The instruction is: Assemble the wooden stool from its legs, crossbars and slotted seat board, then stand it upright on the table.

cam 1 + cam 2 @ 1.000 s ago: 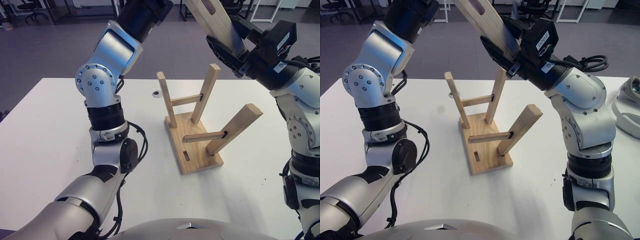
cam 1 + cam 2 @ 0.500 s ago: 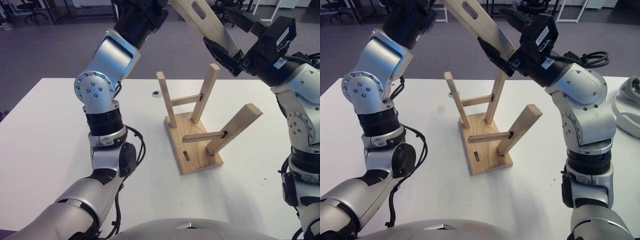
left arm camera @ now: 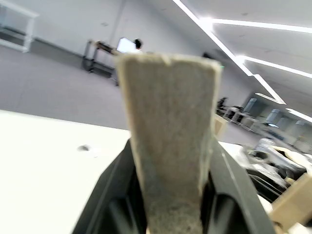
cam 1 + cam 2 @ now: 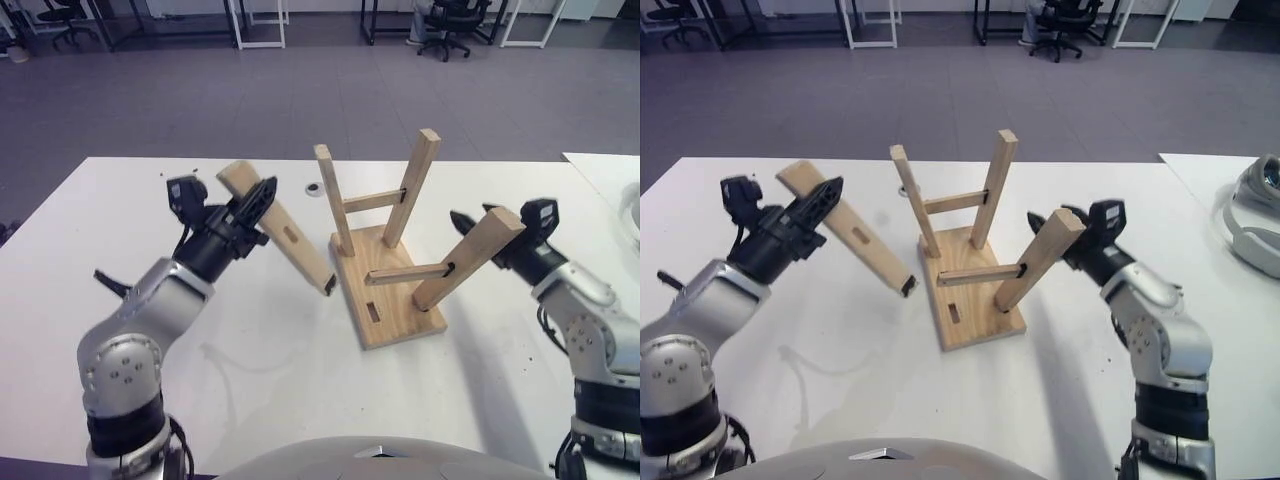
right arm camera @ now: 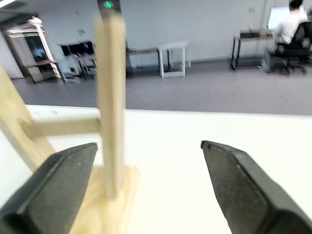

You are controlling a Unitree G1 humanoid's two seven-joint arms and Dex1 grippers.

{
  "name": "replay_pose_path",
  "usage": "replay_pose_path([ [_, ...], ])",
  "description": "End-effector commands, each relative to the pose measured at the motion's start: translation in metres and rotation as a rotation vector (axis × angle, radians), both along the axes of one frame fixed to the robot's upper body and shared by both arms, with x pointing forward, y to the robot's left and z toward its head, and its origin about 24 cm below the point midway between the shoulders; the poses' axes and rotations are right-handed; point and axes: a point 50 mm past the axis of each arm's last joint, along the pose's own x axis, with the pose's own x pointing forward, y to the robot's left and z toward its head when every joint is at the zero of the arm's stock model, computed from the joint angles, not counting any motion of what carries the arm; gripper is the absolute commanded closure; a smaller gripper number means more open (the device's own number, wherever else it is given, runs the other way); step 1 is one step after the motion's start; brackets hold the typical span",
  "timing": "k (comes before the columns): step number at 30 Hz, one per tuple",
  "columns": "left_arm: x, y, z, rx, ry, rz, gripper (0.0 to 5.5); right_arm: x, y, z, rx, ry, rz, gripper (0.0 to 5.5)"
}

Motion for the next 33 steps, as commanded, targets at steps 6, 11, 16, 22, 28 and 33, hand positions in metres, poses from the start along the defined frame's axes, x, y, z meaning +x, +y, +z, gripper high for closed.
replay_pose_path([
  [6,-0.024,0.002,-0.016,-0.18,0.058,0.263,4.48,-0.037,0.055,-0.008,0.055,0.034,0.069,1.55],
  [11,-0.035,-0.003,-0.035,-0.105,0.195,0.252,4.48,-0.037,0.06,-0.005,0.031,0.027,0.106,1.55],
  [16,-0.031,-0.006,-0.043,-0.099,0.231,0.284,4.48,-0.036,0.066,-0.007,-0.01,0.018,0.146,1.55],
  [22,-0.023,-0.011,-0.045,0.032,0.217,0.281,4.48,-0.038,0.077,-0.008,-0.009,0.007,0.223,1.55],
  [28,-0.034,-0.02,-0.063,0.476,0.227,0.145,4.47,-0.041,0.082,-0.005,0.017,-0.016,0.263,1.55],
  [33,-0.038,-0.026,-0.068,0.523,0.219,0.121,4.46,-0.036,0.073,-0.003,0.01,-0.031,0.215,1.55],
])
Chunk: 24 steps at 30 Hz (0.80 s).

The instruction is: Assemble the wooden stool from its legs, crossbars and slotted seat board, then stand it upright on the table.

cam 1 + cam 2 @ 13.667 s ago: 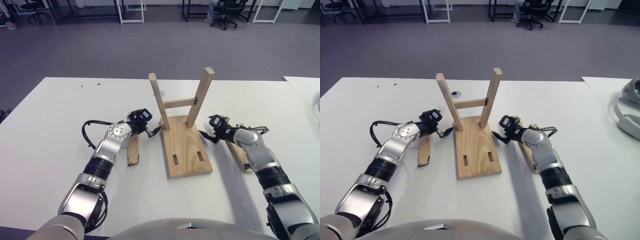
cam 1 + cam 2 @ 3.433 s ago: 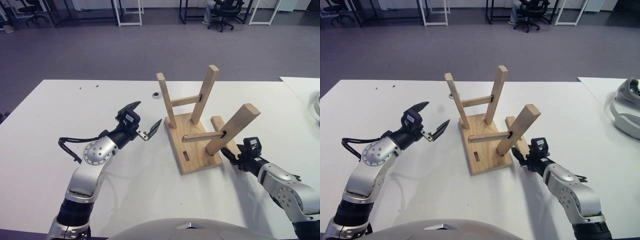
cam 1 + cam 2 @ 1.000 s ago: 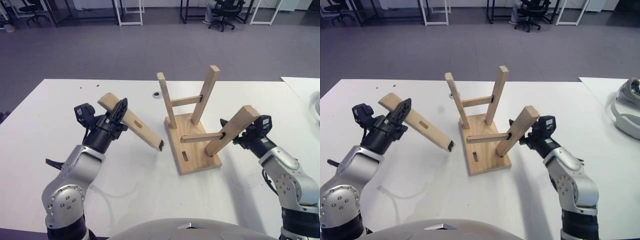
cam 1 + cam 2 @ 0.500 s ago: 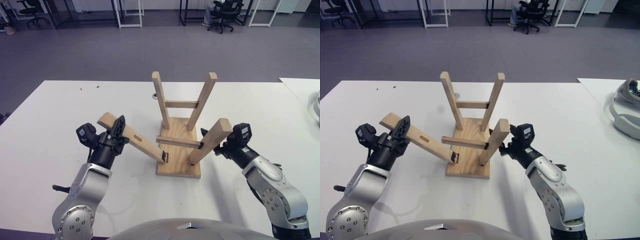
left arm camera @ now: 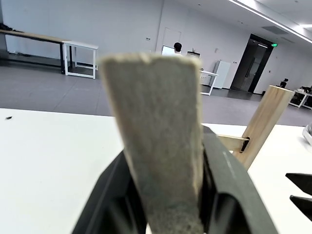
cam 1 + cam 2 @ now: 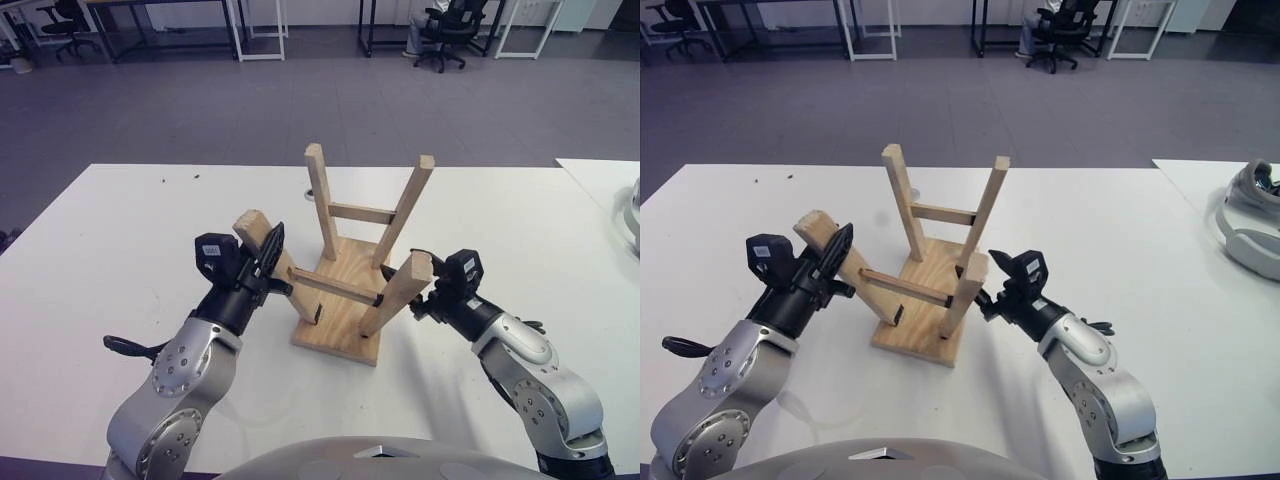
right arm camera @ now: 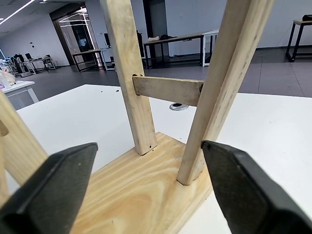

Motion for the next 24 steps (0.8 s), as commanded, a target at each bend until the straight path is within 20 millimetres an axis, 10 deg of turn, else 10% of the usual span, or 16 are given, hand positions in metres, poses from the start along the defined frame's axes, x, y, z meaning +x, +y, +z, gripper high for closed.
replay_pose_path([
  [1,-0.003,0.009,-0.043,0.174,0.224,0.042,4.46,0.002,-0.005,0.004,0.004,-0.019,-0.016,1.55],
  [14,0.002,-0.002,-0.059,0.39,0.27,-0.114,2.7,0.009,-0.005,0.005,-0.028,-0.027,-0.008,1.55],
  [24,0.01,-0.023,0.006,-0.088,-0.085,-0.186,0.98,0.016,-0.011,0.002,-0.057,-0.016,-0.05,1.55],
])
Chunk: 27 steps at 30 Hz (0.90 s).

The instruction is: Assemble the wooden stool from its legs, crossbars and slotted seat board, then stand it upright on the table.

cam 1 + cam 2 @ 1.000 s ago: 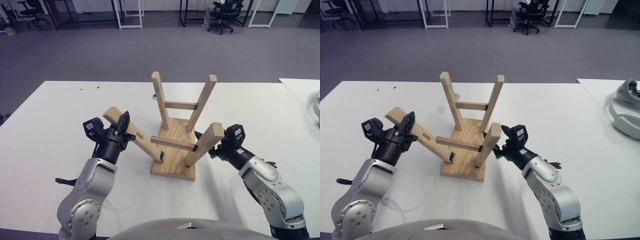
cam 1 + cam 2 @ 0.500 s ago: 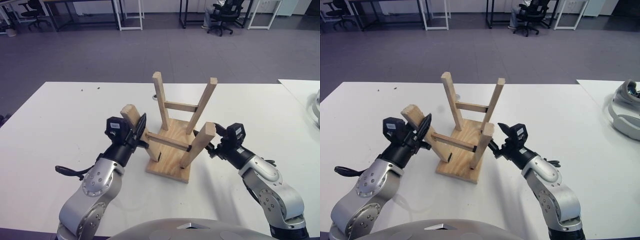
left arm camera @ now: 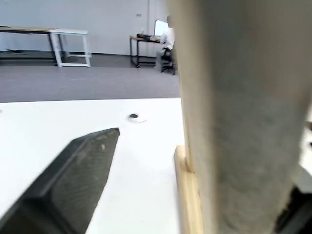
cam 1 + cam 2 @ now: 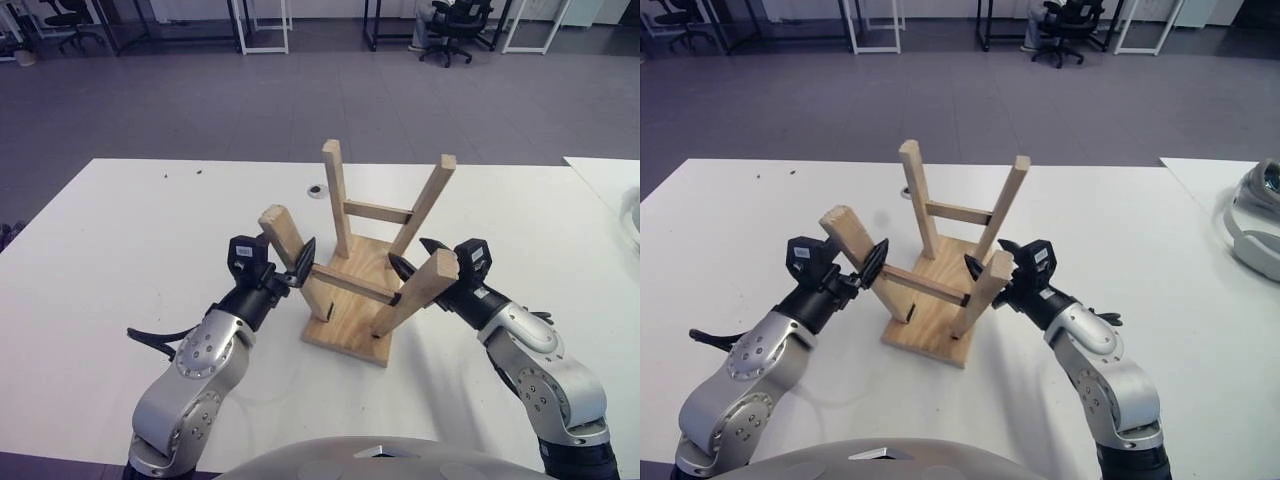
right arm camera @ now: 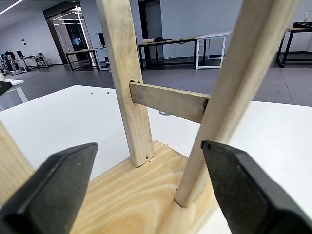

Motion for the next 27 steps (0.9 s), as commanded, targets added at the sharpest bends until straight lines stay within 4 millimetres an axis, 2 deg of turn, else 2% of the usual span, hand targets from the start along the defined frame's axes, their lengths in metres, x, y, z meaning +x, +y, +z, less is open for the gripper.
replay_pose_path([
  [1,-0.004,-0.004,0.018,-0.101,-0.1,-0.065,0.82,0.007,-0.005,-0.001,-0.028,0.006,-0.037,1.55],
  [6,-0.003,0.002,0.023,-0.119,-0.157,-0.056,0.72,0.012,-0.01,0.0,-0.039,-0.003,-0.061,1.55],
  [8,-0.002,0.001,0.032,-0.255,-0.165,-0.061,0.72,0.014,-0.016,0.005,-0.025,-0.021,-0.09,1.55],
  [10,0.001,0.001,0.044,-0.493,-0.141,-0.084,0.72,0.014,-0.025,0.02,0.088,-0.057,-0.148,1.55],
  [12,0.003,-0.001,0.051,-0.703,-0.086,-0.138,0.72,0.008,-0.032,0.024,0.197,-0.045,-0.198,1.55],
  [14,0.0,-0.002,0.058,-0.805,-0.055,-0.194,0.72,0.005,-0.035,0.006,0.143,0.05,-0.246,1.55],
  [17,0.002,0.01,0.072,-0.79,-0.103,-0.234,0.72,0.011,-0.04,-0.026,-0.017,0.215,-0.335,1.55],
  [19,0.005,0.031,0.088,-0.786,-0.195,-0.229,0.72,0.019,-0.044,-0.04,-0.079,0.277,-0.37,1.55],
  [22,0.013,0.056,0.103,-0.79,-0.278,-0.208,0.72,0.041,-0.035,-0.048,-0.085,0.288,-0.342,1.55],
  [25,0.019,0.065,0.102,-0.746,-0.279,-0.185,0.72,0.075,-0.017,-0.042,-0.053,0.271,-0.325,1.55],
  [27,0.022,0.064,0.095,-0.72,-0.248,-0.16,0.72,0.097,-0.003,-0.036,-0.027,0.256,-0.322,1.55],
])
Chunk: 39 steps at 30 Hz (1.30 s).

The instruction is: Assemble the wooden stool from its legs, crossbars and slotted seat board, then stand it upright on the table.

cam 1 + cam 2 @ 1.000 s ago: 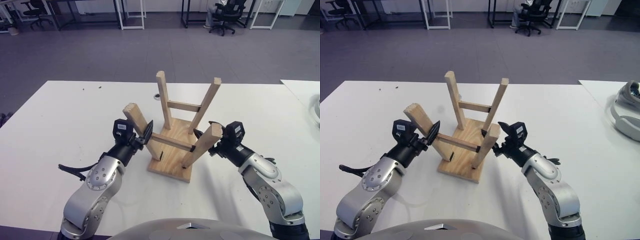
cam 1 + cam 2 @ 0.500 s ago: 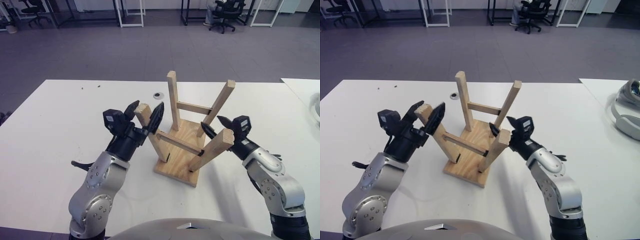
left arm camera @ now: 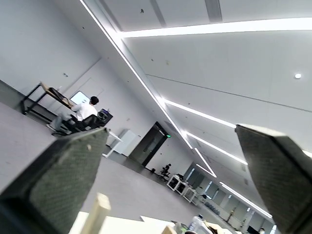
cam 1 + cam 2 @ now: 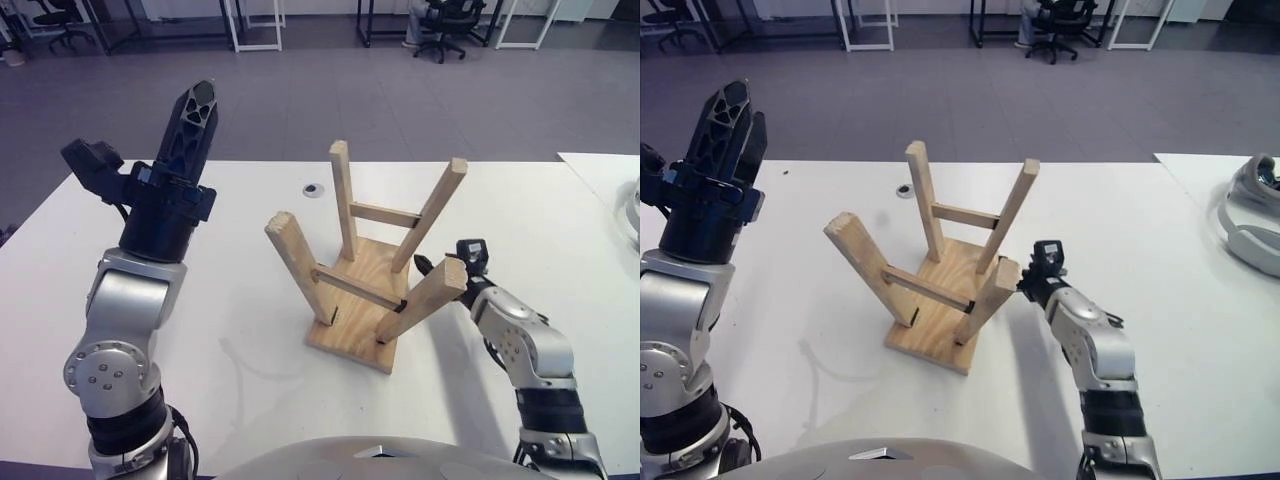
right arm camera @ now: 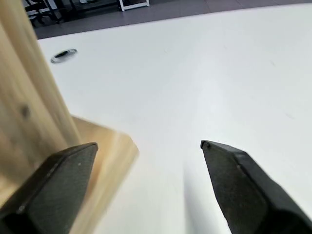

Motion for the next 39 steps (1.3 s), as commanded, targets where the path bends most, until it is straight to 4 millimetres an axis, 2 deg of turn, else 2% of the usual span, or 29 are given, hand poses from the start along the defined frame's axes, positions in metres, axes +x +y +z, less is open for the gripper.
replay_pose_path([
  [1,0.004,-0.002,-0.012,0.049,0.057,0.02,0.72,0.039,0.027,0.014,0.056,-0.048,0.013,1.55],
  [5,0.005,-0.014,-0.029,0.083,0.138,0.02,0.72,0.06,0.043,0.017,0.121,-0.079,0.0,1.55],
  [7,0.002,-0.019,-0.034,0.1,0.154,0.013,0.72,0.06,0.027,0.029,0.122,-0.157,-0.063,1.55],
  [9,-0.003,-0.019,-0.036,0.105,0.157,0.031,0.72,0.049,-0.002,0.057,0.091,-0.3,-0.125,1.55],
  [11,-0.005,-0.018,-0.035,0.105,0.148,0.059,0.72,0.027,-0.024,0.108,0.1,-0.492,-0.14,1.55],
  [12,-0.006,-0.018,-0.035,0.106,0.147,0.068,0.72,0.012,-0.026,0.137,0.117,-0.593,-0.111,1.55],
  [13,-0.006,-0.019,-0.036,0.113,0.15,0.07,0.72,-0.006,-0.021,0.164,0.153,-0.685,-0.067,1.55],
  [15,-0.006,-0.018,-0.039,0.123,0.162,0.083,0.72,-0.038,0.001,0.199,0.219,-0.815,0.043,1.55],
  [17,-0.009,-0.017,-0.044,0.137,0.18,0.092,0.72,-0.063,0.026,0.227,0.355,-0.908,0.151,1.55],
  [18,-0.009,-0.017,-0.045,0.148,0.184,0.088,0.72,-0.072,0.035,0.234,0.414,-0.918,0.209,1.55],
  [21,-0.006,-0.016,-0.046,0.192,0.179,0.079,0.72,-0.086,0.056,0.213,0.4,-0.74,0.428,1.55],
  [25,-0.003,-0.022,-0.048,0.264,0.169,0.04,0.72,-0.089,0.063,0.188,0.259,-0.522,0.565,1.55],
  [27,-0.002,-0.027,-0.051,0.284,0.175,0.028,0.72,-0.085,0.067,0.172,0.084,-0.456,0.611,1.55],
  [30,-0.002,-0.03,-0.055,0.295,0.186,0.027,0.72,-0.076,0.081,0.164,-0.057,-0.456,0.653,1.55],
  [34,0.005,-0.033,-0.062,0.302,0.217,0.023,0.72,-0.065,0.099,0.157,-0.457,-0.542,0.729,1.55],
  [39,0.009,-0.055,-0.064,0.269,0.223,-0.048,0.72,-0.064,0.104,0.132,-0.701,-0.464,0.851,1.55],
])
